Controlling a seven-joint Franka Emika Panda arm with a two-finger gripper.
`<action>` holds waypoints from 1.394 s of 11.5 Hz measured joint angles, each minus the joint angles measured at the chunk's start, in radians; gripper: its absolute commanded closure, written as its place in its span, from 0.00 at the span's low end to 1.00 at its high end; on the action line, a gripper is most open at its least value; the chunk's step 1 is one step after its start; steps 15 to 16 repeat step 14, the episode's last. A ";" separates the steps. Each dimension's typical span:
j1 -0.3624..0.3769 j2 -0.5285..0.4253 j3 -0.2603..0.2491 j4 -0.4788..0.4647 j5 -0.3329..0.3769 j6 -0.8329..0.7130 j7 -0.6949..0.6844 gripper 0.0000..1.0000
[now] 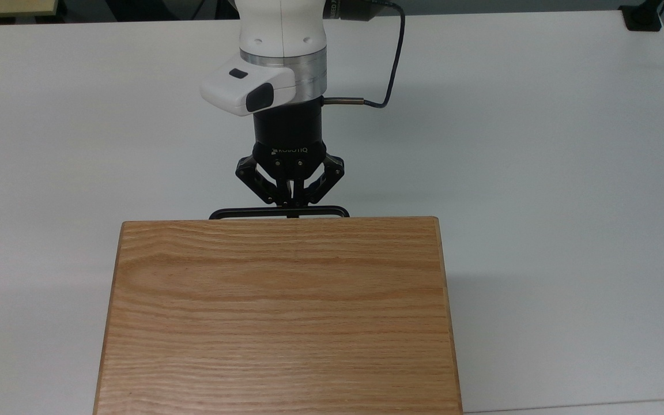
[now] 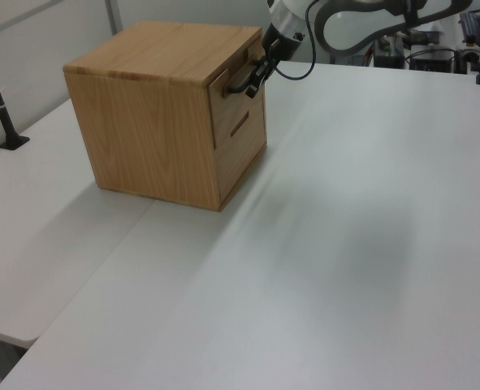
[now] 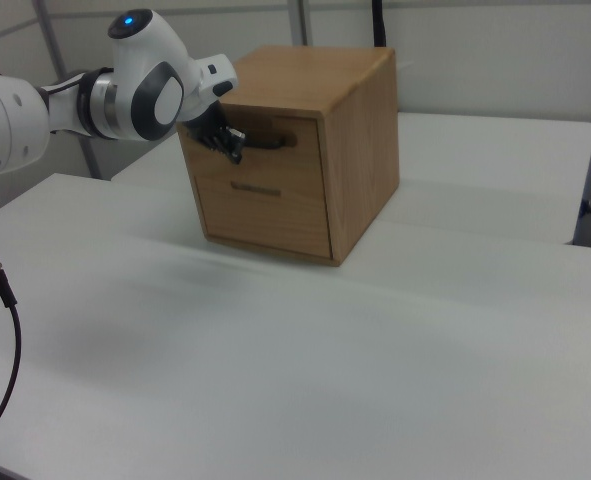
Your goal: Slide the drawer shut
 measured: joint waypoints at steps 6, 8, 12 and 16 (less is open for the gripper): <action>-0.034 -0.104 -0.012 0.031 0.008 -0.482 -0.033 0.00; -0.045 -0.179 -0.012 0.030 0.017 -0.696 -0.034 0.00; -0.051 -0.235 -0.013 0.017 0.017 -0.810 -0.034 0.00; -0.080 -0.271 -0.013 0.000 0.017 -0.836 -0.034 0.00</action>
